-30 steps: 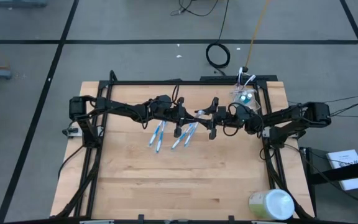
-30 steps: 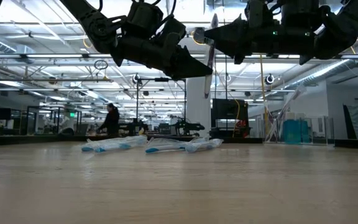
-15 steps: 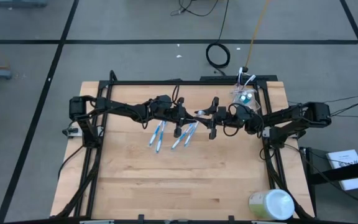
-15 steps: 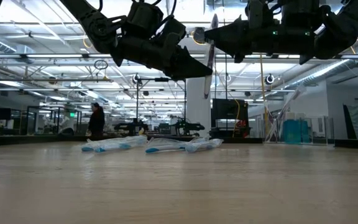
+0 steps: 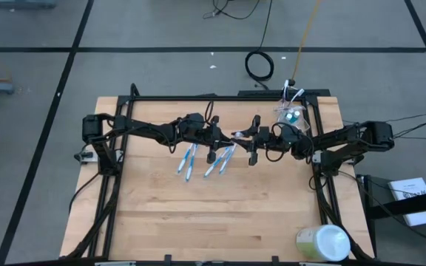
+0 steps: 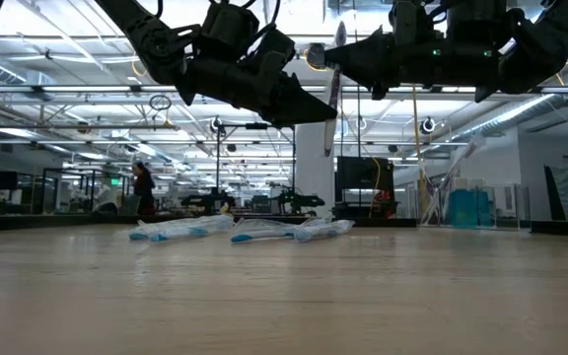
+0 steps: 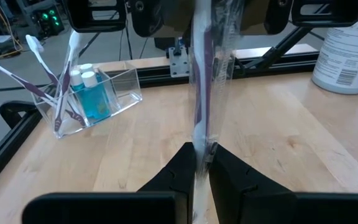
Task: Pick & Place toothbrushing station
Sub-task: Put the violet toothbrush into the left of the transparent organizer
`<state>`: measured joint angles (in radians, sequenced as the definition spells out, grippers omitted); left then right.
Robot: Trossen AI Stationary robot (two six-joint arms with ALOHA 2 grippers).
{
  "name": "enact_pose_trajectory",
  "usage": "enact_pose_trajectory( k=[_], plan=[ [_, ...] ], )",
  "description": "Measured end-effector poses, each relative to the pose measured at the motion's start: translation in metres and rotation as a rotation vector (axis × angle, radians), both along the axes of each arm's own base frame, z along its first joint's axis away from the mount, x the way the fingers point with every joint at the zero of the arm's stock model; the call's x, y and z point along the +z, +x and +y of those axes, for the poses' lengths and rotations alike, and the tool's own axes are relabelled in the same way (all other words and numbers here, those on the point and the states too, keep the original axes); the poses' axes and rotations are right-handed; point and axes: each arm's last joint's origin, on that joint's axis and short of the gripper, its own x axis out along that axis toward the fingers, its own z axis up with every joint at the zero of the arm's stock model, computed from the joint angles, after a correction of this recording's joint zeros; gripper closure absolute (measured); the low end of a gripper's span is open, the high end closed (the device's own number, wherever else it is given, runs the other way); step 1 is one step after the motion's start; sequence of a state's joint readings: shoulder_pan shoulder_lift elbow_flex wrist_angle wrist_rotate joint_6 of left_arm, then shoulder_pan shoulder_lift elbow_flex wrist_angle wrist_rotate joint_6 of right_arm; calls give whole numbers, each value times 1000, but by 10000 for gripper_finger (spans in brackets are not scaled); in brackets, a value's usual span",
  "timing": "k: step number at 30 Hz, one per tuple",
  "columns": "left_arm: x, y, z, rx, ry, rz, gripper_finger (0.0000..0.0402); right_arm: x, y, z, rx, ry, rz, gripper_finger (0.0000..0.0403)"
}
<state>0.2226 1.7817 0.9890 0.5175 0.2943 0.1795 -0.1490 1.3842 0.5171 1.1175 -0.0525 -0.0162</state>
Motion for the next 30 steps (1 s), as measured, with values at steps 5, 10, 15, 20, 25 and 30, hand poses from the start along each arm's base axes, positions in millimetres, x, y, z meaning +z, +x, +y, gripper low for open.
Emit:
enact_pose_trajectory(
  k=[5,10,15,20,25,30],
  plan=[
    [0,0,0,0,0,1,366,0,0,0,0,0,0,331],
    [0,0,0,0,0,2,366,0,0,0,0,-1,0,331],
    [-1,0,0,0,-1,6,366,0,0,0,-1,-7,2,331],
    [-1,0,0,0,-1,6,366,0,0,0,-3,-17,2,331],
    [-1,0,0,0,-1,6,366,0,0,0,-4,-22,3,331],
    [-1,0,0,0,-1,6,366,0,0,0,-3,-22,3,331]
  ],
)
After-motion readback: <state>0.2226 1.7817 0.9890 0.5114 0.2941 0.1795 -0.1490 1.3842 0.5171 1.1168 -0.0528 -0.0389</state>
